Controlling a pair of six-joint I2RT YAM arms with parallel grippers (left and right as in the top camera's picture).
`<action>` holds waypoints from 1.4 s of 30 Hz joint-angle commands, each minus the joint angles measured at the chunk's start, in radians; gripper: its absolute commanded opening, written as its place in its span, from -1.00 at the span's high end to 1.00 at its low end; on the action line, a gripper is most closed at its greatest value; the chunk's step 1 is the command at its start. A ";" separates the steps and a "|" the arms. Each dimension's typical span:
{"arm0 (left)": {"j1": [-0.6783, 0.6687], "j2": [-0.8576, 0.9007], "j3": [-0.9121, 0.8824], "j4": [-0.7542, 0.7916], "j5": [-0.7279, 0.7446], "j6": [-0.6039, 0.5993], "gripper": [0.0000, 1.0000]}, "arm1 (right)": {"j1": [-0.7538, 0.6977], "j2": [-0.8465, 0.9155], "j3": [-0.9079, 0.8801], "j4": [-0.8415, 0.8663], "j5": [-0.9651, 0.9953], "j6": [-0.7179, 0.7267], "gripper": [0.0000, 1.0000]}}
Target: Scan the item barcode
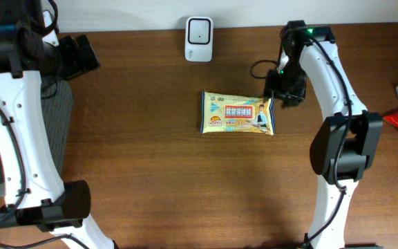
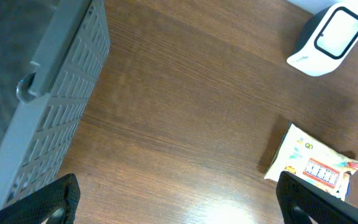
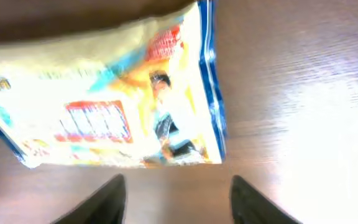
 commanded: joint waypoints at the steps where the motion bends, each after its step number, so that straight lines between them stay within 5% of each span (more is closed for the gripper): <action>1: 0.008 -0.002 0.005 0.000 -0.004 -0.010 -0.98 | 0.029 -0.023 0.080 -0.066 0.052 -0.097 -0.25; 7: 0.008 -0.002 0.005 0.000 -0.004 -0.010 -0.98 | 0.243 -0.001 0.059 0.113 0.116 -0.667 -0.47; 10: 0.008 -0.002 0.005 0.000 -0.004 -0.010 -0.99 | 0.319 0.026 -0.045 0.237 0.362 -0.805 -0.53; 13: 0.008 -0.002 0.005 0.000 -0.004 -0.010 -0.98 | 0.328 0.032 -0.176 0.365 0.399 -1.030 -0.59; 24: 0.008 -0.002 0.005 0.000 -0.004 -0.010 -0.99 | 0.211 0.032 -0.431 0.558 0.073 -1.076 -0.70; 25: 0.008 -0.002 0.005 0.000 -0.004 -0.010 -0.98 | 0.212 0.032 -0.445 0.558 0.063 -1.076 -0.62; 26: 0.008 -0.002 0.005 0.000 -0.004 -0.010 -0.98 | 0.213 0.032 -0.459 0.558 0.041 -1.076 -0.30; 28: 0.008 -0.002 0.005 0.000 -0.004 -0.010 -0.98 | 0.218 0.032 -0.463 0.543 -0.027 -1.038 0.53; 30: 0.008 -0.002 0.005 0.000 -0.004 -0.010 -0.98 | 0.223 0.031 -0.463 0.544 -0.087 -0.934 0.89; 37: 0.008 -0.002 0.005 0.000 -0.004 -0.010 -0.98 | 0.230 -0.002 -0.264 0.575 -0.249 -0.456 0.92; 42: 0.008 -0.002 0.005 0.000 -0.004 -0.010 -0.98 | 0.230 -0.006 -0.056 0.788 -0.351 -0.061 0.92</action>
